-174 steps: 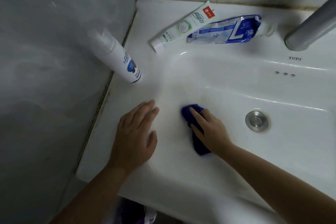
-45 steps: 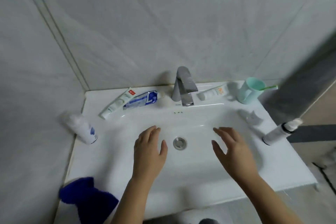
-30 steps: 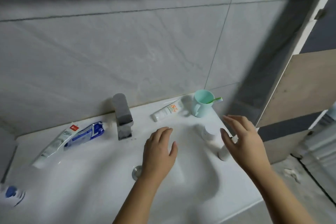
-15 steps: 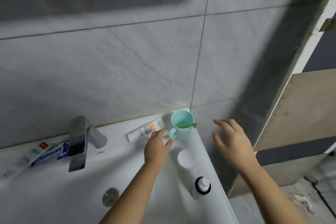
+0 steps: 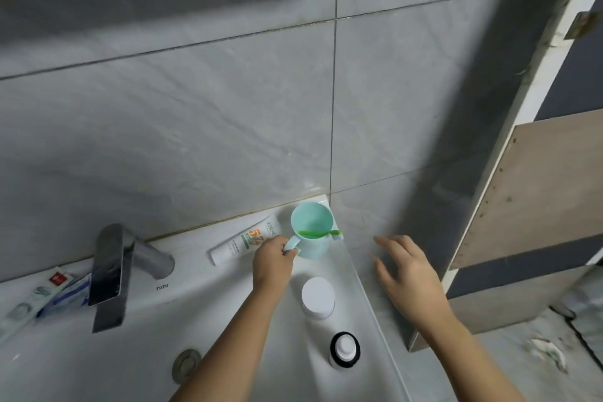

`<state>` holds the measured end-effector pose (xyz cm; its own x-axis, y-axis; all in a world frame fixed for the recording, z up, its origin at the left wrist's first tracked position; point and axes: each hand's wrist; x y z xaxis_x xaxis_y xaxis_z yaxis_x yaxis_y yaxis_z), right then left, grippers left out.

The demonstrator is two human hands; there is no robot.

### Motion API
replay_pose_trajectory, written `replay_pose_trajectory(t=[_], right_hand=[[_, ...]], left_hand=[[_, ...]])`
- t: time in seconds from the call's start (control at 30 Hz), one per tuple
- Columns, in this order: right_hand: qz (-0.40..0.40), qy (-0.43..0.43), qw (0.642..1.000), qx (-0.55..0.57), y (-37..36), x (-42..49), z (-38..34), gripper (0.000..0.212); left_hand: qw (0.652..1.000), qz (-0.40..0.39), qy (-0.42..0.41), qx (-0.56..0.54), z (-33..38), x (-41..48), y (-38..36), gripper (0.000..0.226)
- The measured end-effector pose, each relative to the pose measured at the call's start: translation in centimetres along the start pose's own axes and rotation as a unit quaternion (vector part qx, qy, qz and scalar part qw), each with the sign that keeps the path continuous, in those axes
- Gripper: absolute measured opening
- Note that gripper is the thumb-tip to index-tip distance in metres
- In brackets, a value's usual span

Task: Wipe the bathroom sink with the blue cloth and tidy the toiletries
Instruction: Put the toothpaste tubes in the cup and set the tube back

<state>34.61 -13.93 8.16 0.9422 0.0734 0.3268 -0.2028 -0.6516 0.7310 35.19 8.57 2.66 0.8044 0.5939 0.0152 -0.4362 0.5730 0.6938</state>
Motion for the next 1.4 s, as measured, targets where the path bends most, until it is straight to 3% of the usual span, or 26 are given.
replay_pose_trajectory(t=[0.2, 0.5, 0.63, 0.8, 0.93, 1.17, 1.4], right_hand=[[-0.007, 0.013, 0.999, 0.034, 0.3, -0.1, -1.7, 0.034], [-0.034, 0.098, 0.992, 0.069, -0.9, -0.3, -6.9, 0.032], [-0.061, 0.148, 0.983, 0.09, -2.3, -0.7, -10.0, 0.031], [-0.089, 0.197, 0.971, 0.099, -4.7, -2.8, -14.9, 0.036], [-0.093, 0.223, 0.965, 0.102, -6.9, -6.3, -17.9, 0.035], [-0.123, 0.199, 0.97, 0.074, -11.0, -12.9, -22.2, 0.034], [-0.127, 0.149, 0.979, 0.062, -15.9, -18.6, -28.7, 0.032]], left_hand=[[0.999, 0.025, 0.005, -0.025, -0.2, -1.6, 3.6, 0.01], [0.992, 0.1, 0.072, -0.005, -5.3, -6.7, 10.9, 0.006], [0.99, 0.112, 0.084, 0.0, -7.8, -9.4, 13.8, 0.025], [0.987, 0.126, 0.101, -0.009, -11.3, -12.1, 17.2, 0.01], [0.989, 0.113, 0.092, -0.024, -14.1, -14.0, 20.3, 0.013], [0.991, 0.1, 0.086, -0.024, -21.4, -15.5, 27.3, 0.028], [0.987, 0.135, 0.086, -0.01, -29.3, -15.1, 34.7, 0.012]])
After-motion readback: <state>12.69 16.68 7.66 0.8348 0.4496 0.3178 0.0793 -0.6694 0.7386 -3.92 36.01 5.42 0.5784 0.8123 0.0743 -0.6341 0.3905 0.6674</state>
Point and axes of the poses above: each hand's wrist, its own x-axis towards the middle knuckle, its own y-axis out of the back of the hand, z = x × y, and after that the axes turned 12 degrees about z, right-handed
